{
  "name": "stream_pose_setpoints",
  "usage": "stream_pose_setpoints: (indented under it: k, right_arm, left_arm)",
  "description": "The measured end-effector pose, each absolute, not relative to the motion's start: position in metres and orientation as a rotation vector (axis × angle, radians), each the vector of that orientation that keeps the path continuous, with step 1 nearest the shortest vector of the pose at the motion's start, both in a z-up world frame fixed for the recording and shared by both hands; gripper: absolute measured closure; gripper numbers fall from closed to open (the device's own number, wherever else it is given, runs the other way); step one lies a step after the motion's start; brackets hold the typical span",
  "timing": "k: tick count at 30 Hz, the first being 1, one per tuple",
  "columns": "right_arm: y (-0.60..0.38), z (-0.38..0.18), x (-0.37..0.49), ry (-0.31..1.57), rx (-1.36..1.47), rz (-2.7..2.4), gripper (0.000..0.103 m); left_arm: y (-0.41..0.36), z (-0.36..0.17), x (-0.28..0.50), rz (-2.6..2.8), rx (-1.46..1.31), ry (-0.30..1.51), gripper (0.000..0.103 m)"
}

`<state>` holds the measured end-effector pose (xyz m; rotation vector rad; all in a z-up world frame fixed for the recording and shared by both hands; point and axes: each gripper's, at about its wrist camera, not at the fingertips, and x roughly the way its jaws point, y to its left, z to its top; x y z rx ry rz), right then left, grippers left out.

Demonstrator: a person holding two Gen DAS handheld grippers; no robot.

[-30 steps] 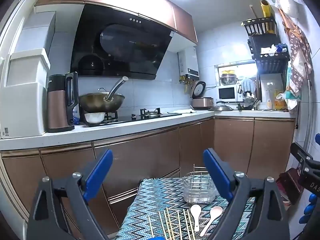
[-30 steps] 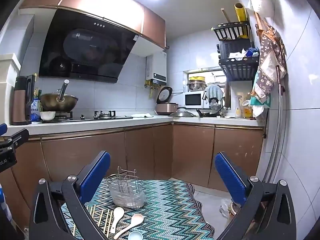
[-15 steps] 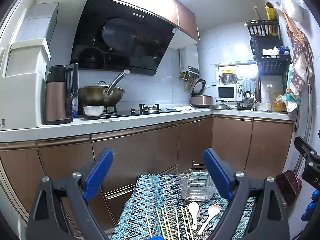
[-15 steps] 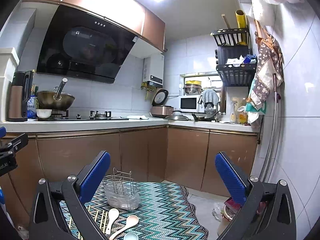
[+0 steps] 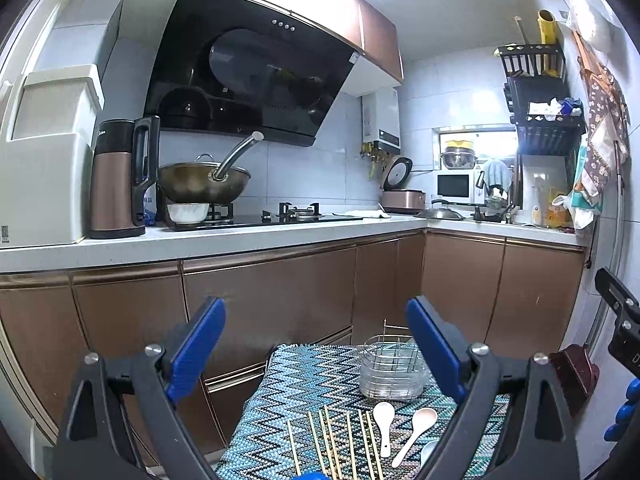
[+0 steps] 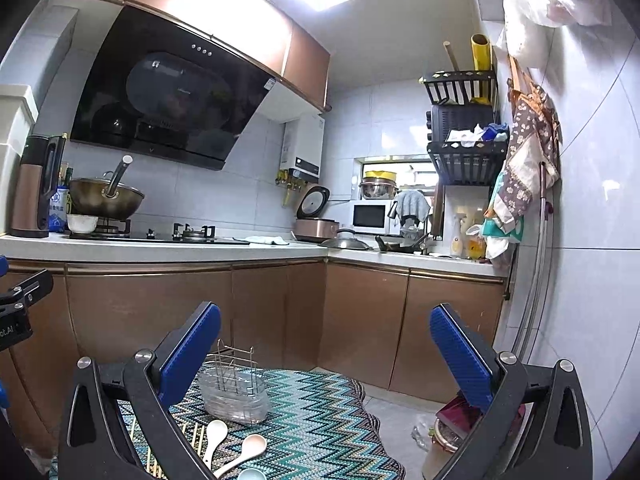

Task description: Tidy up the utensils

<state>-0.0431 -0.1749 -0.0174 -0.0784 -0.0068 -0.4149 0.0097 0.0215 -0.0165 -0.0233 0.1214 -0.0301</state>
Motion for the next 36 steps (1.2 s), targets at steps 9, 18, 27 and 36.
stream_pose_setpoints:
  k: [9,18,27,36]
  right_arm:
    - [-0.169,-0.013,-0.043,-0.028,-0.096,-0.415,0.000]
    - [-0.166,-0.014,-0.038,-0.034,-0.107,-0.414,0.000]
    - [-0.168,-0.014,-0.032,-0.044,-0.111,-0.413,0.000]
    - [-0.173,-0.018,-0.018,-0.034,-0.113,-0.399,0.000]
  left_arm:
    - [0.024,-0.016,0.009,-0.037,-0.021,0.110,0.011]
    - [0.027,-0.016,0.010,-0.027,-0.043,0.089,0.011]
    - [0.025,-0.017,0.014,-0.015,-0.052,0.066,0.011]
    - [0.027,-0.022,0.033,0.015,-0.083,0.101,0.011]
